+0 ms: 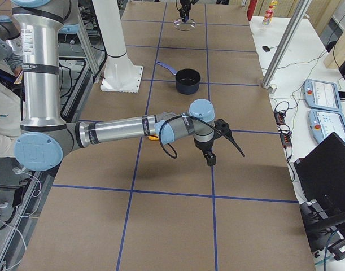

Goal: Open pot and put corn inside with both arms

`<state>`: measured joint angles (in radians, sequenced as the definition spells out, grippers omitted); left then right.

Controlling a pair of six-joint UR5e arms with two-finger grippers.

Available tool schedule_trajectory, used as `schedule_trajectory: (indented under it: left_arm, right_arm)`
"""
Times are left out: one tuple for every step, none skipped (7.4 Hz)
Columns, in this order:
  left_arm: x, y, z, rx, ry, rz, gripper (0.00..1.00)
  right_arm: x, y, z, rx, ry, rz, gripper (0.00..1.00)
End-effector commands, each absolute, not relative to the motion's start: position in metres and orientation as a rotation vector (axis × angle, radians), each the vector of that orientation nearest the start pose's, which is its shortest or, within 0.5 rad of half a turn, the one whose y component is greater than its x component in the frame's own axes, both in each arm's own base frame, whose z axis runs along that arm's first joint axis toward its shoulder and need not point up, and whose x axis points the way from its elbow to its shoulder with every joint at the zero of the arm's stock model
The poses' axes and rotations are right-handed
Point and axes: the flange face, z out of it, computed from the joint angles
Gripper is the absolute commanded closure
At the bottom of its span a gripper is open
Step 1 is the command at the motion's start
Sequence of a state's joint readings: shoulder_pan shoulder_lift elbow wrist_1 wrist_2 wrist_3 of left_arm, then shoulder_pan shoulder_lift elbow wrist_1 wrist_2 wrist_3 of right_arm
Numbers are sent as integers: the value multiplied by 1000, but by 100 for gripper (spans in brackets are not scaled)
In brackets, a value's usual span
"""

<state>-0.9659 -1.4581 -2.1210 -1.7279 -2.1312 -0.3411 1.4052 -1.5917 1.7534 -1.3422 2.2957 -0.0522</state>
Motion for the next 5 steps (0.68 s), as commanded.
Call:
schedule_trajectory:
  left_arm:
    - [161,-383,567,322,797,476,75]
    - [162,-376,622,334,863,489,75]
    - [161,-373,632,314,889,460,75]
    - [163,-374,629,298,896,423,75]
    - [164,-376,629,299,890,418,74]
  right_arm:
    - [-17,-503,555,333,-740,-349,0]
    - [-17,-503,556,332,-740,-349,0]
    - [-17,-503,556,332,-740,-349,0]
    - [-17,-503,555,334,-738,-349,0]
    - [-17,-503,555,333,-737,-350,0]
